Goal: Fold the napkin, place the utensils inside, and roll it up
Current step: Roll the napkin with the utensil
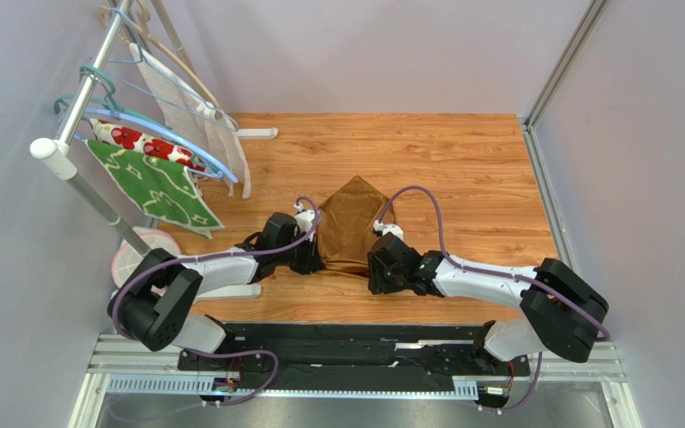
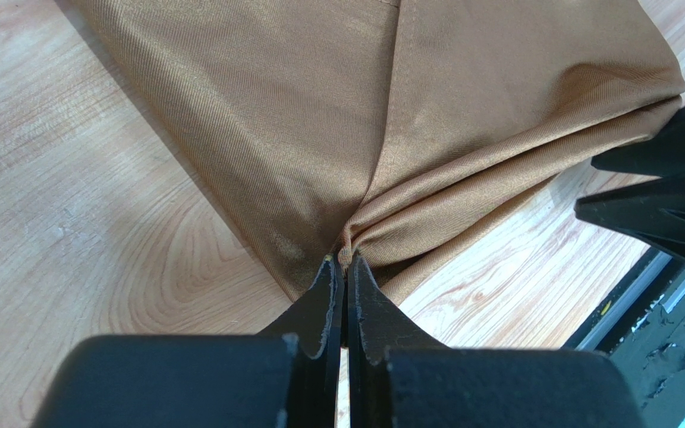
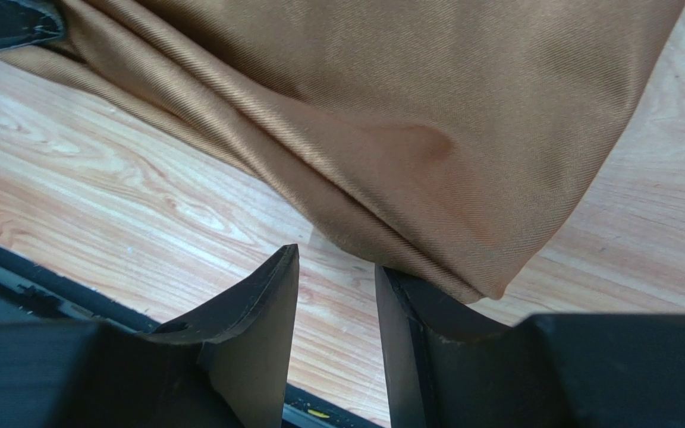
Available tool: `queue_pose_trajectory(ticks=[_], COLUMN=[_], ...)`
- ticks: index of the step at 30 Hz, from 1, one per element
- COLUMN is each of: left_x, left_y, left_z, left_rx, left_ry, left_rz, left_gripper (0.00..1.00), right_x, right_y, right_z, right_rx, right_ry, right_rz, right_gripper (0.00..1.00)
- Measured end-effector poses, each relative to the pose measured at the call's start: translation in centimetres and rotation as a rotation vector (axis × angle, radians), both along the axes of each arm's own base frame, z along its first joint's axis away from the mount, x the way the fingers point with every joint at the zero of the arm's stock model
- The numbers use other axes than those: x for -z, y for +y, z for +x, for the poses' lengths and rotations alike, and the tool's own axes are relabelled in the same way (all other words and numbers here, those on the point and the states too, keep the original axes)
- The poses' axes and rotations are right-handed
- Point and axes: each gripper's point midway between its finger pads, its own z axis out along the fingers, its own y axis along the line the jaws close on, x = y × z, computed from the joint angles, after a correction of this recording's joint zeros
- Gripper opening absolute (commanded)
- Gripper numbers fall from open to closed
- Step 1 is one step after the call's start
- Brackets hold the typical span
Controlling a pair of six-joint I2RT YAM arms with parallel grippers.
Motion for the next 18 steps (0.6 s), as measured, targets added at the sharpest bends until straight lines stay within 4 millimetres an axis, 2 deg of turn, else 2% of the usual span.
queue_pose_trajectory(ticks=[4,8,11,13,16,18], left_x=[0.0,0.0,0.0,0.0,-0.1,-0.2], left_y=[0.0,0.0,0.0,0.0,0.0,-0.1], left_z=[0.0,0.0,0.0,0.0,0.0,0.1], left_rx=[0.001,0.000,-0.002,-0.003,-0.005,-0.006], left_ry=[0.000,0.001,0.004,0.006,0.010,0.010], left_rz=[-0.001,-0.001,-0.001,0.000,0.000,0.001], left_gripper=[0.00,0.00,0.00,0.00,0.00,0.00], right_x=[0.5,0.1,-1.5,-3.5,-6.2,-6.7], right_y=[-0.3,0.4,0.8,0.7,0.1,-0.9], right_z=[0.2,0.1,-0.6,-1.1,-1.1,-0.7], right_rx=[-0.004,-0.047,-0.109,-0.134,-0.134,-0.105], right_ry=[-0.007,-0.014,-0.034,-0.068,-0.121,-0.136], right_rz=[-0.024,0.000,0.037,0.070,0.110,0.104], right_gripper=[0.43,0.46,0.46,0.44,0.43,0.42])
